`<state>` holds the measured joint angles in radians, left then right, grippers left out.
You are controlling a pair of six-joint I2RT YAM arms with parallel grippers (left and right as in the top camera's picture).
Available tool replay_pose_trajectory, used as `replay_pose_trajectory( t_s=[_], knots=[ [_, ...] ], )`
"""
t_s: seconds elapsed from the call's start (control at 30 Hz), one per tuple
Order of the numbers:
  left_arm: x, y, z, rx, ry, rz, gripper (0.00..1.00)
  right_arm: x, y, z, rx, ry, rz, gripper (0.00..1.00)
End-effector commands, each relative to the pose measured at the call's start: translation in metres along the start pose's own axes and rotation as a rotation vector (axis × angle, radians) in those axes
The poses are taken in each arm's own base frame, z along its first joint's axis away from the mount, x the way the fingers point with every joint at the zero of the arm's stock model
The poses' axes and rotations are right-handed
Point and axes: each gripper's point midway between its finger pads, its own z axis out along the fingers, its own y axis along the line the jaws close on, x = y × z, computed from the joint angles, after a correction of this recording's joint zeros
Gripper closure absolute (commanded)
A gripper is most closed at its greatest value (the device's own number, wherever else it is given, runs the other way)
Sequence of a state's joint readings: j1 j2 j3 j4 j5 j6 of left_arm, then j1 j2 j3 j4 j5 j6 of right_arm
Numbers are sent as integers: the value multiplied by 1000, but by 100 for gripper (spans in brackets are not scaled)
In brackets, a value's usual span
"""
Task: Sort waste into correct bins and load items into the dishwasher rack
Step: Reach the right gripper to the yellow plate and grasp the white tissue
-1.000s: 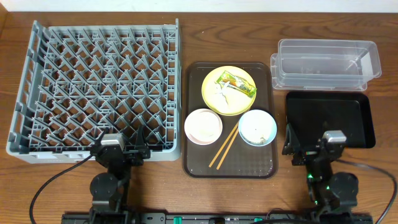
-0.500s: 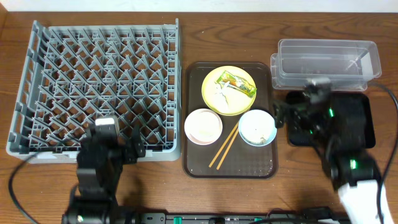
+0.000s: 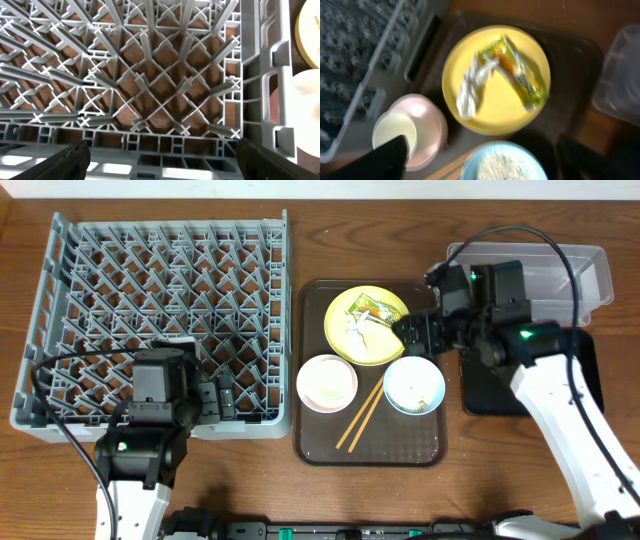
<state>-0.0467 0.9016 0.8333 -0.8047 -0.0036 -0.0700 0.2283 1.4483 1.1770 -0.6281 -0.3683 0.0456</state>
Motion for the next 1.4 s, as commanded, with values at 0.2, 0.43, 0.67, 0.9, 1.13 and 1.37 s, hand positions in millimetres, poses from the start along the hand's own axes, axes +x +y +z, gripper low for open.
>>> replay_pose_trajectory(
  t_s=[0.2, 0.43, 0.67, 0.9, 1.13, 1.37],
  knots=[
    [-9, 1, -6, -3, -26, -26, 5, 1, 20, 55, -18, 42, 5, 54],
    [-9, 1, -6, -3, -26, -26, 6, 31, 33, 109, -41, 150, -3, 49],
    [-9, 1, -6, -3, -26, -26, 6, 56, 36, 148, -35, 215, 4, 52],
    [-9, 1, -6, -3, -25, -26, 6, 63, 28, 166, -3, 221, 25, 77],
    [-9, 1, -6, -3, -26, -26, 6, 44, 28, 152, -5, 165, 33, 92],
    [-9, 1, -6, -3, -26, -26, 5, -25, -2, 84, 118, -71, 48, 91]
  ],
)
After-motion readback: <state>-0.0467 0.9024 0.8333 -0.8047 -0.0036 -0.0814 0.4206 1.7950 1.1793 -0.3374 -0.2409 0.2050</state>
